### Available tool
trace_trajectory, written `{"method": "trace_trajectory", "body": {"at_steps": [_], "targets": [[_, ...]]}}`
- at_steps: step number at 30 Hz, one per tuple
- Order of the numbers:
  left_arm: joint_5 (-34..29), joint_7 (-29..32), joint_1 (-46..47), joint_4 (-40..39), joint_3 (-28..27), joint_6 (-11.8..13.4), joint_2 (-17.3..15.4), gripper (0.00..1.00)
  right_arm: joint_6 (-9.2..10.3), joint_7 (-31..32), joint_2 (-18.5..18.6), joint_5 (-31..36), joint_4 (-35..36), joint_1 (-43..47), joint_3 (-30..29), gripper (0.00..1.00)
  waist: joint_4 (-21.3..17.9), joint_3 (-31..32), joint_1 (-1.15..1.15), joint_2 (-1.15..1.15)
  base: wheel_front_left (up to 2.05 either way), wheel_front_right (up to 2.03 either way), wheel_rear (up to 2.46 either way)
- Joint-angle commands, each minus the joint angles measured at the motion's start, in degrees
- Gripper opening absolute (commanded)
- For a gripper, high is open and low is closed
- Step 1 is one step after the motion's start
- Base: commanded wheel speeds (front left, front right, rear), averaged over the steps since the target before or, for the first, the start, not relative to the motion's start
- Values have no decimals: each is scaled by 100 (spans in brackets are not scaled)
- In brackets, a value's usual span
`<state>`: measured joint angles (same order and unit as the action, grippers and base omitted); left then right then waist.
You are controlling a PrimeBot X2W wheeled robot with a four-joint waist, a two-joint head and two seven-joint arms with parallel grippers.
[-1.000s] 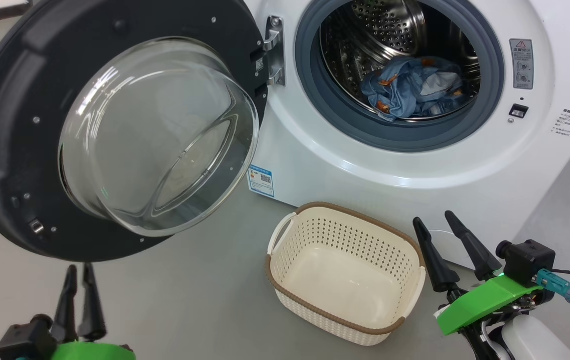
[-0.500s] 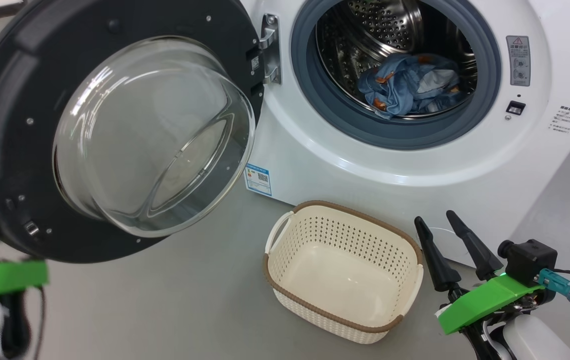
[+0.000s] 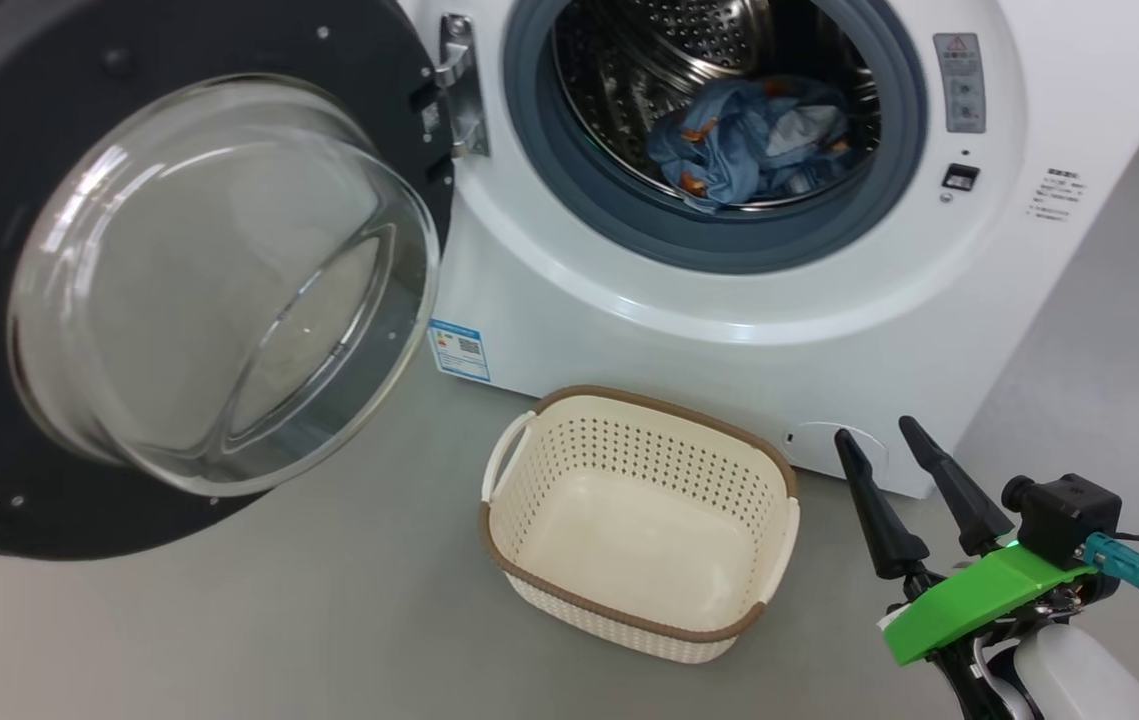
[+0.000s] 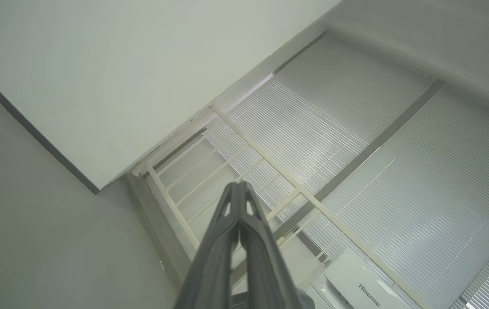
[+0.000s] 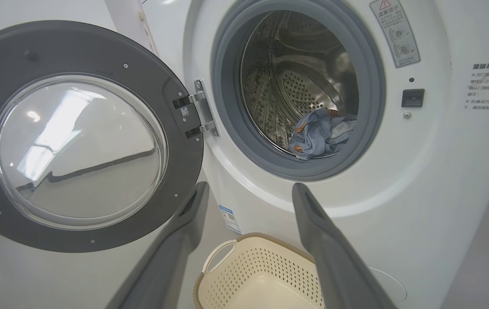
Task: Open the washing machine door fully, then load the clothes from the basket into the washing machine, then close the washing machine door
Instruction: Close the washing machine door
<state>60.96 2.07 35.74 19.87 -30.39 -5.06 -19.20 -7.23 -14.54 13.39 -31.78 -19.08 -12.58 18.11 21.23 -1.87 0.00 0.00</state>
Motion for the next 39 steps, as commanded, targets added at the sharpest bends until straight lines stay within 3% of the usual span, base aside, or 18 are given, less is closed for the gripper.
{"method": "trace_trajectory", "body": {"at_steps": [1,8,18,30,39], "targets": [[204,126,196,152,-294,-14,-431,0,-25,-46,94,32,146,-195,73,100,-212,-150,0,0,0,0,0],[961,501,370,1708,-1048,108,-917,0,-25,-46,240,-18,178,-280,141,100,-540,-280,0,0,0,0,0],[1198,624,477,2996,-1309,-32,-1337,0,-25,-46,444,-1,186,-422,201,100,-866,-532,0,0,0,0,0],[1261,1627,525,3685,-986,-145,-1476,0,-25,-46,460,44,157,-383,172,100,-883,-477,0,0,0,0,0],[1272,3368,289,3466,-379,-211,-1395,0,-25,-46,376,26,78,-276,174,100,-739,-202,0,0,0,0,0]]}}
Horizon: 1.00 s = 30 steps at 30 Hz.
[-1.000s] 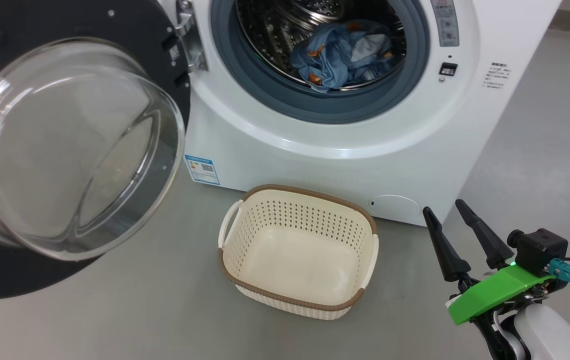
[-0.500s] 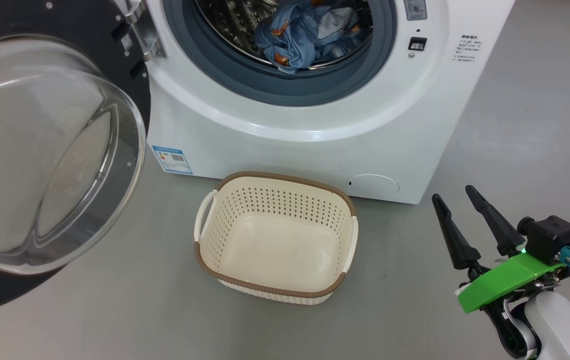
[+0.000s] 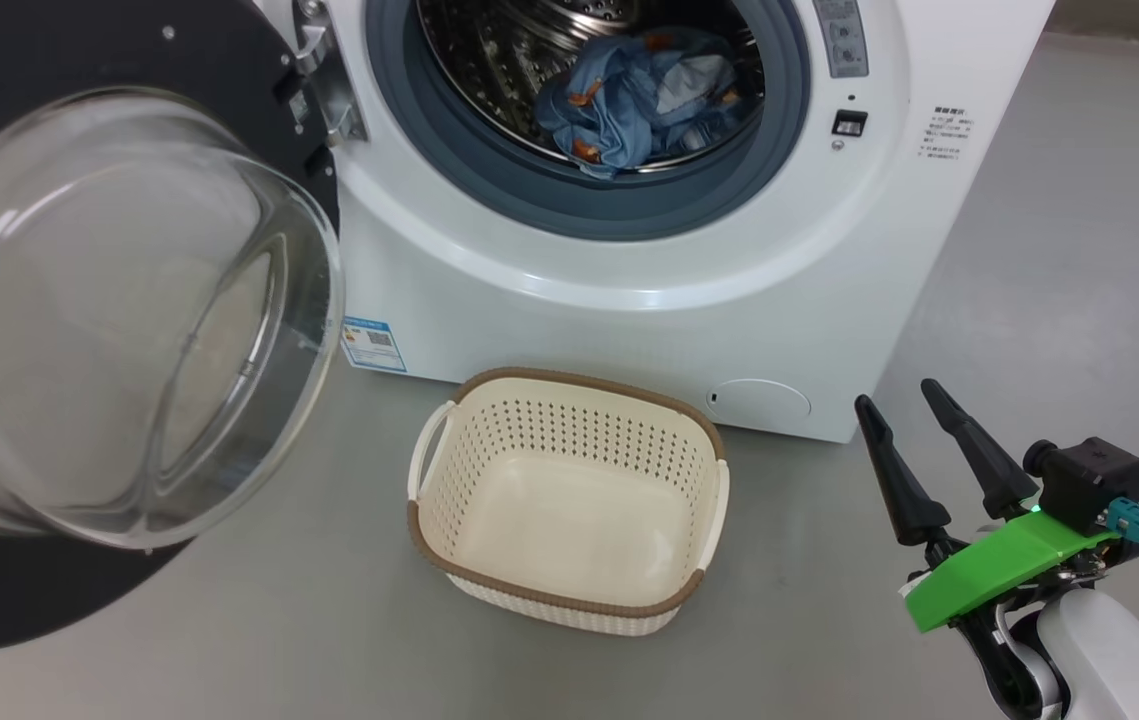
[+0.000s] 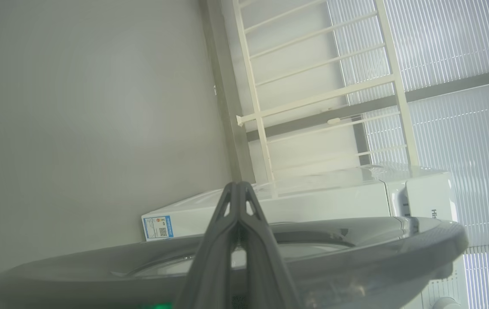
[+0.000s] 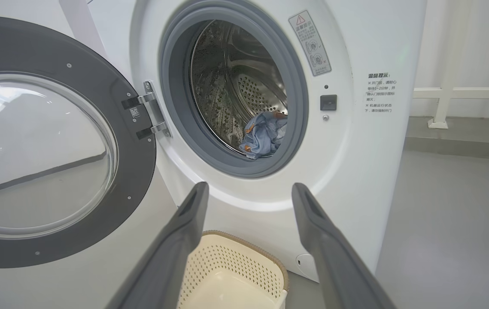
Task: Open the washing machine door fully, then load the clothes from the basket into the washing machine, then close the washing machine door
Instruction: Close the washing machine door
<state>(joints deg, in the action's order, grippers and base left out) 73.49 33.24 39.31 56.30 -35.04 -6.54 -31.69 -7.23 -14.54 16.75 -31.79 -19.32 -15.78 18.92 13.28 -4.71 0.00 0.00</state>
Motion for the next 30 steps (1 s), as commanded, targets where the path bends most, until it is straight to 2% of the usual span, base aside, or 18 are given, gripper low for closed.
{"method": "trace_trajectory", "body": {"at_steps": [1,6,10,14,15,19,24,30], "targets": [[39,422,-108,-241,129,-65,-122,0,-25,-46,29,26,94,67,83,100,77,123,0,0,0,0,0],[139,1349,-313,-660,366,-8,-12,0,-25,-46,-68,21,51,234,25,100,170,352,0,0,0,0,0],[185,2023,-562,-1222,563,226,97,0,-25,-46,-155,12,44,346,-7,100,201,525,0,0,0,0,0],[387,2745,-813,-1981,724,552,360,0,-25,-46,-247,4,40,438,-34,100,206,654,0,0,0,0,0],[387,2745,-813,-1981,724,552,360,0,-25,-46,-247,4,40,438,-34,100,206,654,0,0,0,0,0],[616,3292,-1180,-2934,807,995,673,0,-25,-46,-300,9,69,471,-60,100,165,702,0,0,0,0,0],[789,3649,-1647,-4162,892,1551,1055,0,-25,-46,-334,17,83,501,-103,100,77,707,0,0,0,0,0],[818,3728,-2008,-5229,1052,1977,1472,0,-25,-46,-406,18,96,427,-129,100,-196,661,0,0,0,0,0]]}}
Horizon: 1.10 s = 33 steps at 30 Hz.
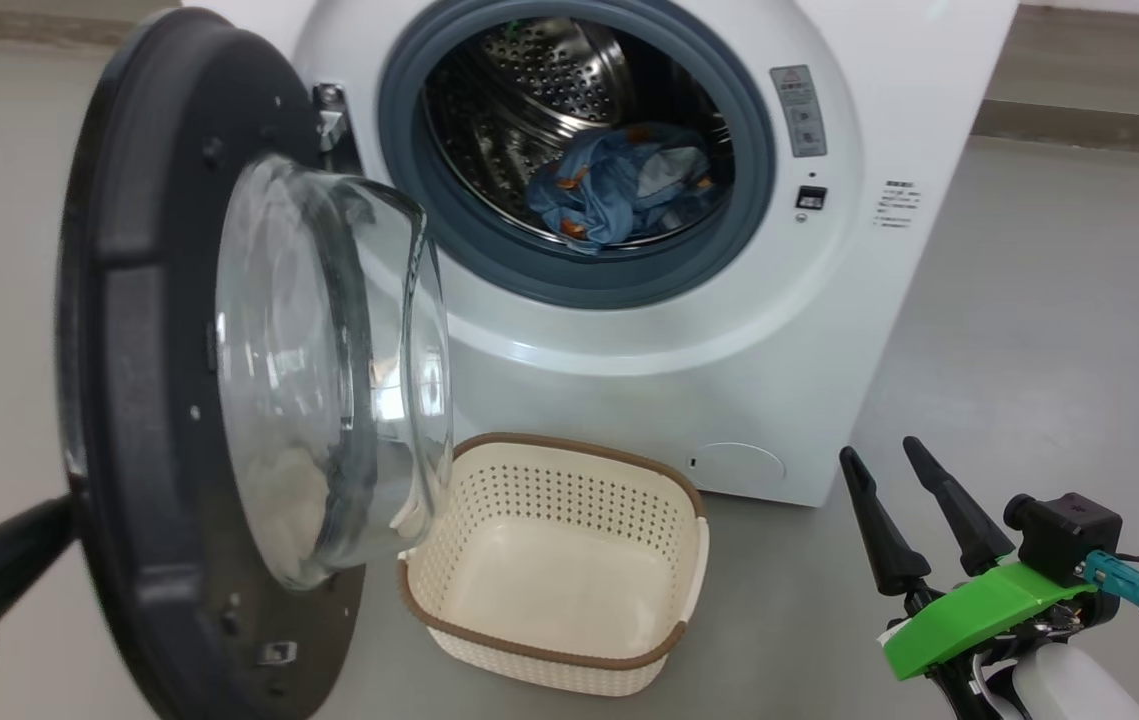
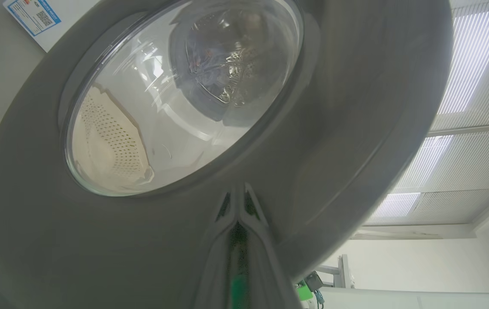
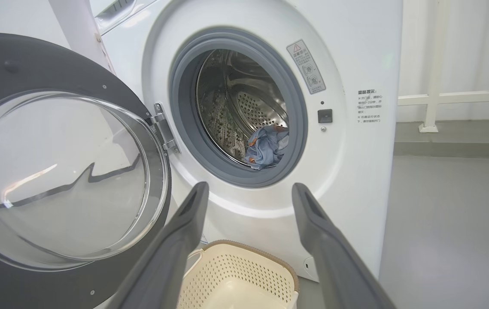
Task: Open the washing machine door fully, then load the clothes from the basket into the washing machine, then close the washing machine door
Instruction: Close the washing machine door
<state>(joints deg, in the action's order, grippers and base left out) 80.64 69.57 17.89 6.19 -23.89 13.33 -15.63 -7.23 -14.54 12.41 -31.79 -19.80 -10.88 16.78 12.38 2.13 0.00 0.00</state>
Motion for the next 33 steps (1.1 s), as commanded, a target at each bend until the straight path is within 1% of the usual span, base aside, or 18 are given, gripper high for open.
{"method": "trace_trajectory", "body": {"at_steps": [1,7,9,13,18,23,29,33], "targets": [[113,126,78,-364,-18,33,-72,0,-25,-46,14,22,145,-71,71,100,-178,-20,0,0,0,0,0],[110,88,-167,-1113,141,327,311,0,-25,-46,-47,51,170,-72,-49,100,-674,-42,0,0,0,0,0],[80,48,-193,-1256,205,368,405,0,-25,-46,-53,55,178,-82,-62,100,-849,-76,0,0,0,0,0],[-17,-88,-232,-1356,283,318,533,0,-25,-46,-80,63,192,-87,-90,100,-1224,-146,0,0,0,0,0],[12,-324,-111,-1353,241,252,754,0,-25,-46,-86,65,199,-122,-84,100,-1701,-242,0,0,0,0,0],[-73,-622,39,-1329,244,97,885,0,-25,-46,-53,66,196,-171,-67,100,-2109,-361,0,0,0,0,0],[-247,-1120,384,-1035,239,-196,982,0,-25,-46,-58,40,185,-283,24,100,-2441,-491,0,0,0,0,0],[-243,-1241,564,-877,245,-296,1012,0,-25,-46,-66,30,184,-325,49,100,-2542,-545,0,0,0,0,0]]}}
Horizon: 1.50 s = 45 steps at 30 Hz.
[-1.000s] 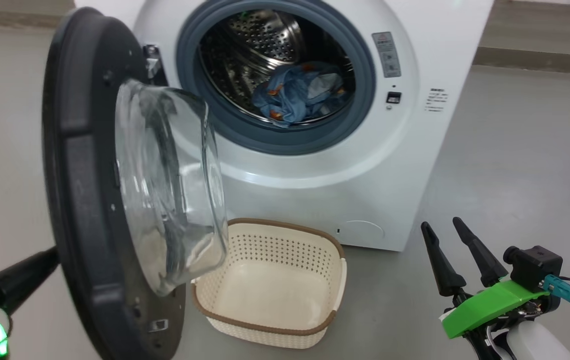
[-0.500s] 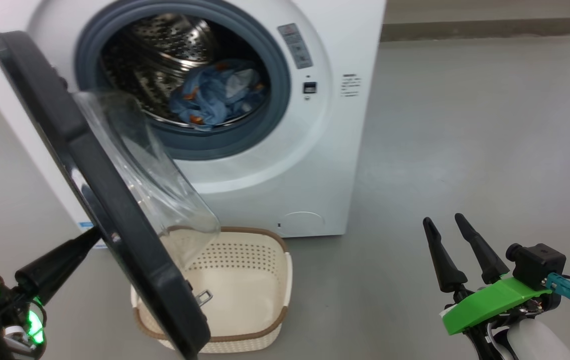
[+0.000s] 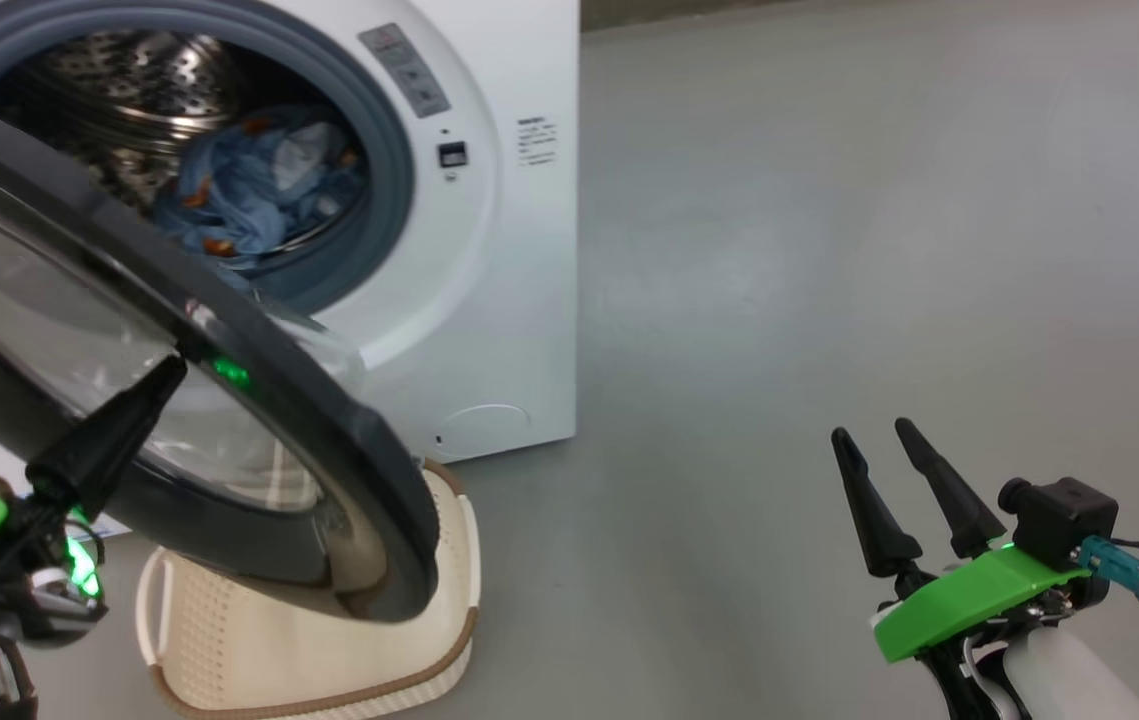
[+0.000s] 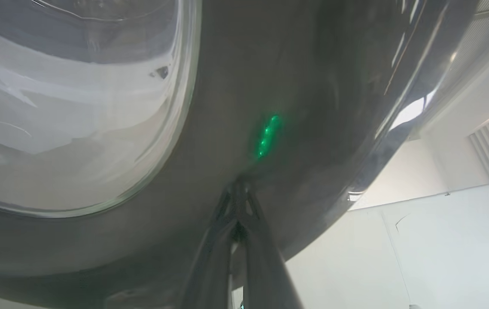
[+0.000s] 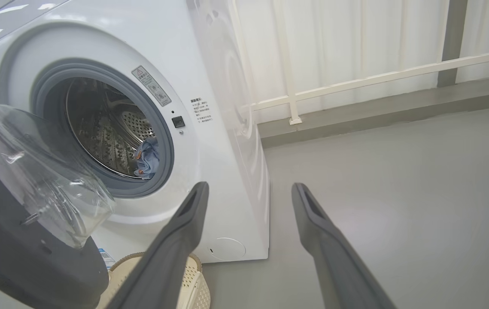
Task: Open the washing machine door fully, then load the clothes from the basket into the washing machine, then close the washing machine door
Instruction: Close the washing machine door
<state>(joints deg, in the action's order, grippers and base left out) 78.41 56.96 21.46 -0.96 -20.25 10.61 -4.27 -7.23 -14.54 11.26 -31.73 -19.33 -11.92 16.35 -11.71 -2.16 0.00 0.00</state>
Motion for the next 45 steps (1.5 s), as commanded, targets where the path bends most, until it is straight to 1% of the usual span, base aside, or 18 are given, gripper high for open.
{"method": "trace_trajectory", "body": {"at_steps": [1,6,8,14,24,25,27,28,29,33,35,38,40,41,43,45], "targets": [[-24,2,244,-130,-106,-50,-120,0,-25,-46,49,24,138,-228,88,100,-150,-131,0,0,0,0,0],[-34,-186,426,28,-93,-205,-73,0,-25,-46,63,21,131,-231,39,100,-146,-178,0,0,0,0,0],[-27,-211,473,114,0,-266,-35,0,-25,-46,53,28,110,-259,50,100,-92,-177,0,0,0,0,0],[15,-185,462,137,84,-314,-2,0,-25,-46,60,32,113,-280,45,100,93,-176,0,0,0,0,0],[-16,-223,333,-24,174,-394,29,0,-25,-46,91,18,101,-260,38,100,508,-133,0,0,0,0,0],[-28,-237,310,-53,174,-404,31,15,-25,-46,93,18,99,-256,36,100,550,-130,0,0,0,0,0],[-83,-294,265,-118,166,-446,26,55,-25,-46,94,17,102,-250,21,100,634,-129,0,0,0,0,0],[-121,-324,239,-148,167,-479,19,96,-25,-46,95,18,103,-245,16,100,675,-129,0,0,0,0,0],[-163,-352,209,-176,175,-520,11,100,-25,-46,96,19,105,-242,11,100,713,-128,0,0,0,0,0],[-466,-617,50,-311,196,-735,-13,100,-25,-46,97,32,106,-229,-12,100,834,-99,0,0,0,0,0],[-754,-856,-32,-350,206,-985,-97,100,-25,-46,101,33,104,-229,-23,100,875,-76,0,0,0,0,0],[-1119,-1299,-174,-355,216,-1388,-111,100,-25,-46,109,32,103,-216,-27,100,915,-26,0,0,0,0,0],[-1297,-1603,-306,-375,254,-1557,-70,100,-25,-46,119,26,105,-207,-33,100,931,-2,0,0,0,0,0],[-1297,-1603,-306,-375,254,-1557,-70,100,-25,-46,119,26,105,-207,-33,100,931,-2,0,0,0,0,0],[-1662,-1946,-470,-380,337,-1689,-120,100,-25,-46,127,23,117,-199,-36,100,933,11,0,0,0,0,0],[-2014,-2330,-629,-384,452,-1756,-143,100,-25,-46,137,19,129,-193,-38,100,930,19,0,0,0,0,0]]}}
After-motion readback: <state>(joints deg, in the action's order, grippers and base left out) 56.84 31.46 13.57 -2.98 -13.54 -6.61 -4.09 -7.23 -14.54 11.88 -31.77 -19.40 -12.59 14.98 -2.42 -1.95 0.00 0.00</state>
